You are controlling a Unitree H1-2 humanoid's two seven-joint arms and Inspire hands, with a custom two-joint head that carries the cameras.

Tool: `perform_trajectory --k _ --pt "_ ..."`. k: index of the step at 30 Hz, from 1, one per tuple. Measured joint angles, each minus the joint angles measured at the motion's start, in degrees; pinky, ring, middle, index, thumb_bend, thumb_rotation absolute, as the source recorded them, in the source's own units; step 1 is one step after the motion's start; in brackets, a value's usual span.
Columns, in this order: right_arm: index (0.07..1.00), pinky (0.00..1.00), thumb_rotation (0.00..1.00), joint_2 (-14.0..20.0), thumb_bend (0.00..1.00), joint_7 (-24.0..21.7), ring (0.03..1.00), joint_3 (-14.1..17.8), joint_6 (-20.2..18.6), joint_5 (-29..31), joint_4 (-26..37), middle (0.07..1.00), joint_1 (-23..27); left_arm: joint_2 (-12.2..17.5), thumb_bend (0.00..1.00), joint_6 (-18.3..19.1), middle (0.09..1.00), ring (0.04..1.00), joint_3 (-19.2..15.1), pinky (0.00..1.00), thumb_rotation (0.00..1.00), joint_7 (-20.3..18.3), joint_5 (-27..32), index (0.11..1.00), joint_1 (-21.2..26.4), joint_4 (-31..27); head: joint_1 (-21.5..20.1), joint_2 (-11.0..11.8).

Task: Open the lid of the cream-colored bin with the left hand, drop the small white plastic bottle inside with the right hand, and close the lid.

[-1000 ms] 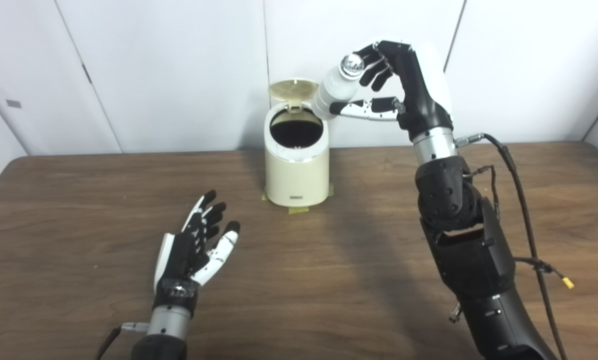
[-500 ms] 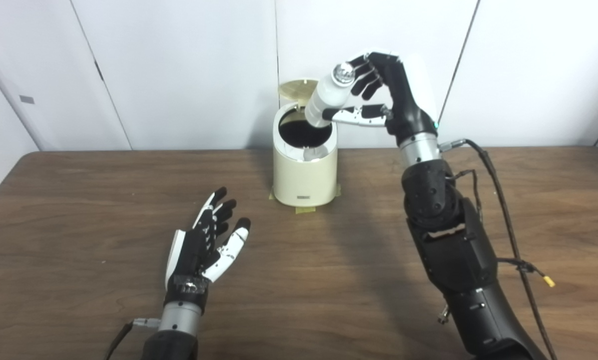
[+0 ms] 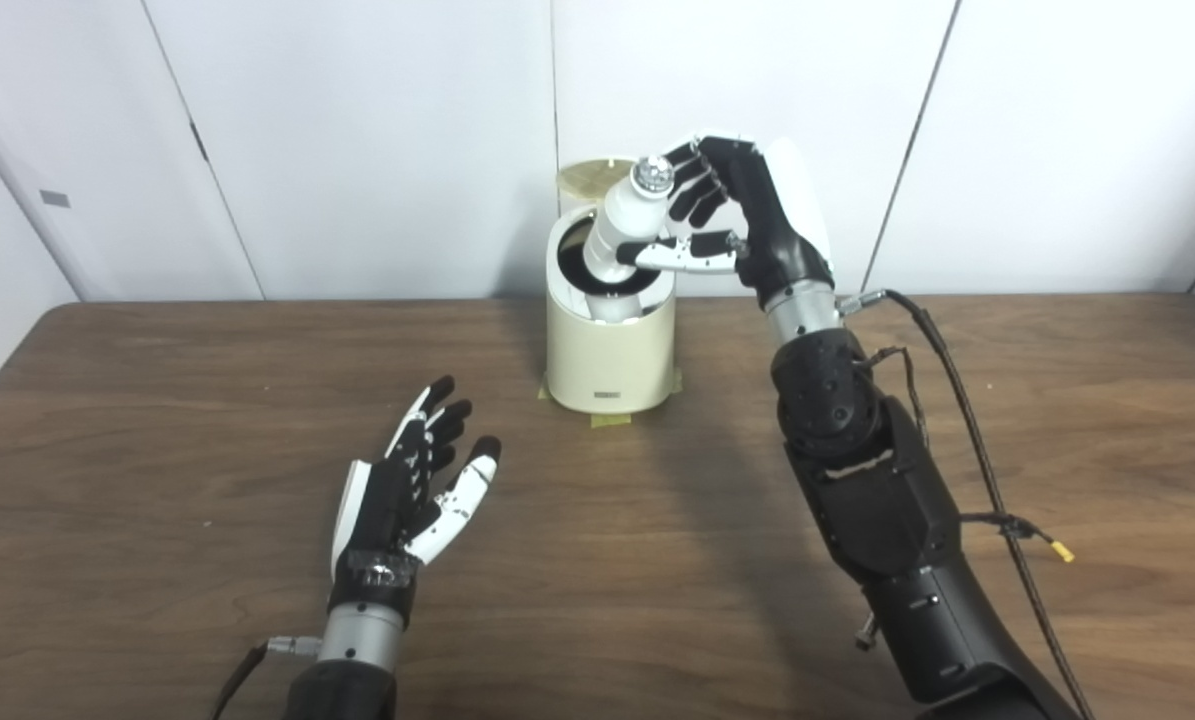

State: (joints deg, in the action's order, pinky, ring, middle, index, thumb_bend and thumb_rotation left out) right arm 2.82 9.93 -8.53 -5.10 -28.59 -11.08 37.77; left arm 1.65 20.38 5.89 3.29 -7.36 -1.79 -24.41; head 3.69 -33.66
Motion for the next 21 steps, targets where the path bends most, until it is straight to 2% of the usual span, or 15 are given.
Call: perform_trajectory --k 11,21 --pt "0.483 0.36 0.0 -0.1 0.52 1.8 0.427 -0.3 1.1 -0.2 -3.2 0.494 0.1 -0.2 0.45 0.0 0.887 0.903 0.0 0.89 0.39 -0.2 -0.2 0.969 0.0 0.0 0.0 -0.2" --pt "0.491 0.36 0.0 -0.6 0.52 2.5 0.427 -0.1 1.0 0.1 -5.9 0.483 1.1 -0.4 0.45 0.0 0.884 0.902 0.0 0.91 0.39 -0.9 -0.4 0.97 0.0 -0.4 -0.9 -0.6"
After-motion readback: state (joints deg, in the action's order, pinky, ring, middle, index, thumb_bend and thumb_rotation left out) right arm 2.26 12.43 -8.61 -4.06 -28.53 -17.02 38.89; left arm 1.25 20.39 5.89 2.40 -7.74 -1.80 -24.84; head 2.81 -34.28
